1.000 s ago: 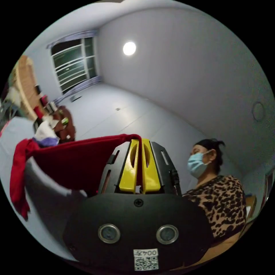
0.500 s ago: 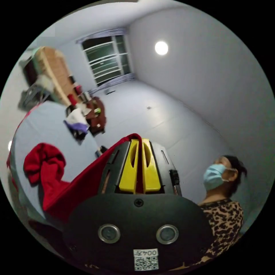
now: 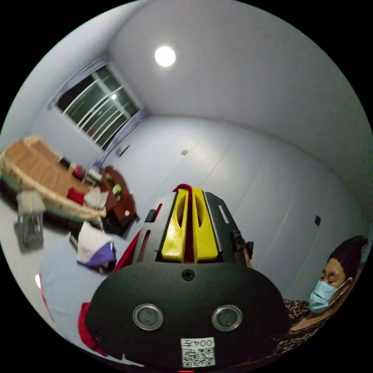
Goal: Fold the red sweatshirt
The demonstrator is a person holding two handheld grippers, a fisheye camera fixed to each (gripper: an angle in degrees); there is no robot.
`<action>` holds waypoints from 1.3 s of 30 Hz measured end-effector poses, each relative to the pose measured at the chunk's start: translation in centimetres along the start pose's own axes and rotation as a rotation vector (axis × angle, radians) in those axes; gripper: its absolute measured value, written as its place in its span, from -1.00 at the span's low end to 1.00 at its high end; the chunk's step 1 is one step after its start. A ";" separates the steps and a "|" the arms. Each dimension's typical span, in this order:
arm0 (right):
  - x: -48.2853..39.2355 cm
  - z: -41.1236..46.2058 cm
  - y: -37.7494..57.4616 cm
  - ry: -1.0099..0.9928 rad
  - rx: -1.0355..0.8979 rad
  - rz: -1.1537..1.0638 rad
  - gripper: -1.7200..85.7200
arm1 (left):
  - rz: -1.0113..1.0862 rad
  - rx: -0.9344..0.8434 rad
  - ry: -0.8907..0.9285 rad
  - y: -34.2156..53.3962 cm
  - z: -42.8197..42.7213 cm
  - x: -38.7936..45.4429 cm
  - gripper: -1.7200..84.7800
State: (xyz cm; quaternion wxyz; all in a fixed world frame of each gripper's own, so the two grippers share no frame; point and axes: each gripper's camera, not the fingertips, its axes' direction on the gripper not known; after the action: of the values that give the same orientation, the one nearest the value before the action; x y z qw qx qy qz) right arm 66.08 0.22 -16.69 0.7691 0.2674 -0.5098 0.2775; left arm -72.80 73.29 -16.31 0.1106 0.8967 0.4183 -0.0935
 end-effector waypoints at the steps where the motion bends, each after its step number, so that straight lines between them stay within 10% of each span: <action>1: -1.2 -0.5 -1.0 -0.005 0.006 -0.029 -0.89 | 0.026 0.007 0.013 -0.6 -0.1 1.1 -0.92; 11: 2.7 -3.4 12.3 0.031 -0.259 0.061 -0.89 | -0.047 -0.260 -0.046 16.6 -5.3 -1.3 -0.91; 21: 19.9 -2.8 50.3 0.216 -0.625 0.635 -0.88 | -0.768 -0.479 -0.500 54.1 -18.5 -15.5 -0.92; 39: 21.6 -9.6 51.9 0.250 -0.696 0.630 -0.88 | -0.649 -0.629 -0.556 52.7 -23.5 -15.0 -0.93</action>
State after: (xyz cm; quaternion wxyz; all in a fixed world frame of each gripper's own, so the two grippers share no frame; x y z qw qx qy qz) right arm 42.94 46.66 6.87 0.7467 -0.2085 -0.5324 0.3399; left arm -39.85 35.86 16.44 0.4463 0.5858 0.6372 -0.2270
